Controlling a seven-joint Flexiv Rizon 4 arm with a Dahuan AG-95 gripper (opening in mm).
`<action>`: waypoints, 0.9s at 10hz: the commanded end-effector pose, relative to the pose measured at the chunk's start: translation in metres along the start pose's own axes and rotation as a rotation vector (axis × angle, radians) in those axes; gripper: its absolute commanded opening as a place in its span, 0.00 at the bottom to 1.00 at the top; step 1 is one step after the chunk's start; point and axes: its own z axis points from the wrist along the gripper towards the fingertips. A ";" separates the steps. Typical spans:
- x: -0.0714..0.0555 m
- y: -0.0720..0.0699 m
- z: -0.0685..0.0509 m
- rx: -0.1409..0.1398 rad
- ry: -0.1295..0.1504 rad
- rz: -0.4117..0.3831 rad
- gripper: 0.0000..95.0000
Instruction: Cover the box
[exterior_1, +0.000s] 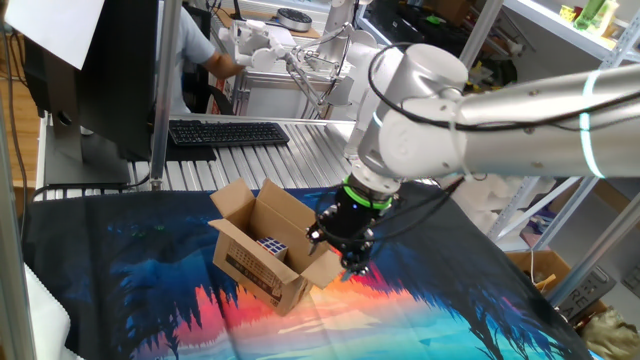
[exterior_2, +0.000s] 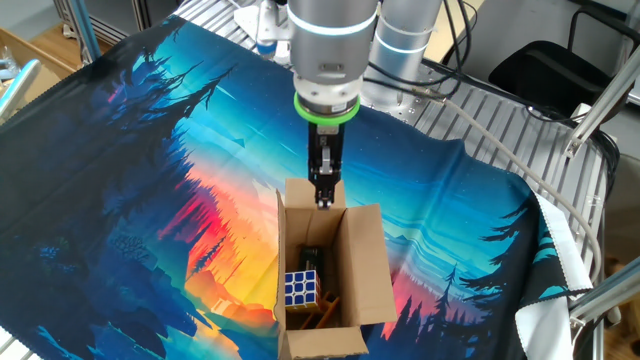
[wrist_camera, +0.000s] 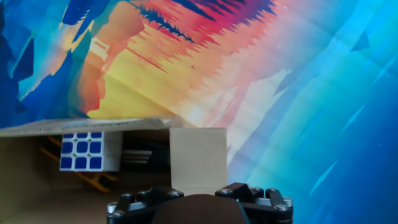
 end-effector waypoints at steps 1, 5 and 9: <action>-0.001 -0.009 0.003 -0.019 0.002 0.001 0.80; -0.007 -0.015 0.013 -0.081 0.023 0.055 0.80; -0.007 0.016 0.004 -0.106 0.026 0.192 0.60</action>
